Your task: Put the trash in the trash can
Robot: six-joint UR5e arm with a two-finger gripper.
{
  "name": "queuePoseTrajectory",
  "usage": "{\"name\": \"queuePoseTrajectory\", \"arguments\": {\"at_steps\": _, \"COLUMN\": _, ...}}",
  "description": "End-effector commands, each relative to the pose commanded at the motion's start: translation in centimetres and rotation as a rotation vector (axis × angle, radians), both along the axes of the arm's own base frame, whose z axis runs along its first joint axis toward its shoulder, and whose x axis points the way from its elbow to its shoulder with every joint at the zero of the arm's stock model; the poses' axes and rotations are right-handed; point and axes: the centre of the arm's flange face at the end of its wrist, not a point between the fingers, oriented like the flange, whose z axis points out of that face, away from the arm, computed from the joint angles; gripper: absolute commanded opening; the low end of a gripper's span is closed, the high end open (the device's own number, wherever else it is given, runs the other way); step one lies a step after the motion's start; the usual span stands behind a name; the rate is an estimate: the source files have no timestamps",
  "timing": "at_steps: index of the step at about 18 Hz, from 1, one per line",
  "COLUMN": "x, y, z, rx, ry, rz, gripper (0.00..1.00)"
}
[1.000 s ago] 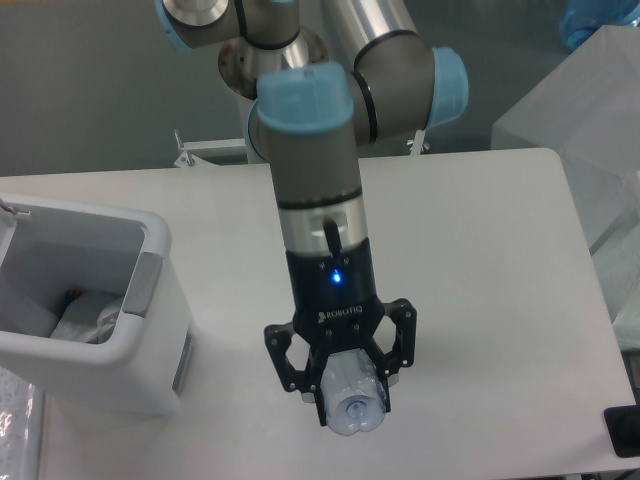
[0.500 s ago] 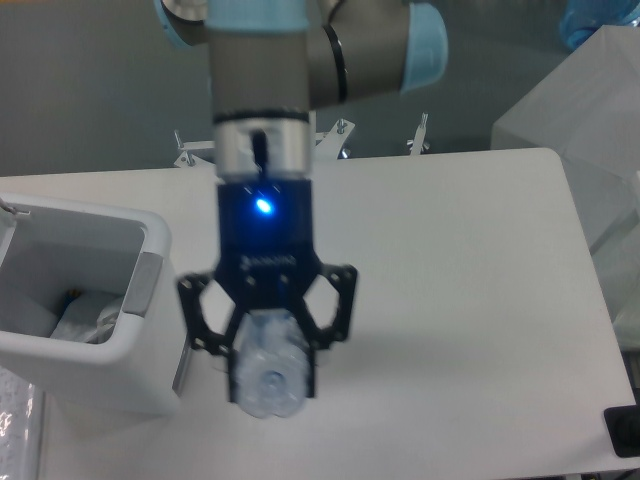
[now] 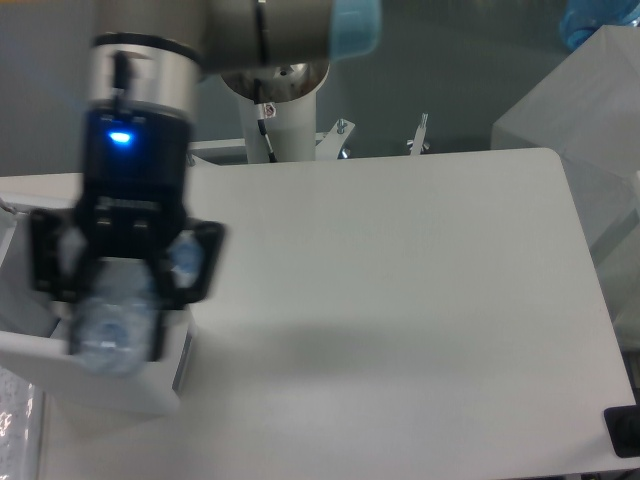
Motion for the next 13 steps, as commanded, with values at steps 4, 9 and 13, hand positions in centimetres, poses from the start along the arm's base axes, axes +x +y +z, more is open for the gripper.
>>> {"name": "queuePoseTrajectory", "arguments": {"at_steps": 4, "x": 3.7, "y": 1.1, "z": -2.3, "rx": -0.039, "ry": -0.025, "rz": -0.052, "gripper": 0.64}}
{"name": "queuePoseTrajectory", "arguments": {"at_steps": 9, "x": 5.6, "y": 1.5, "z": -5.2, "rx": -0.089, "ry": -0.049, "rz": -0.079, "gripper": 0.67}}
{"name": "queuePoseTrajectory", "arguments": {"at_steps": 13, "x": 6.2, "y": 1.3, "z": -6.4, "rx": -0.115, "ry": -0.054, "rz": -0.088, "gripper": 0.72}}
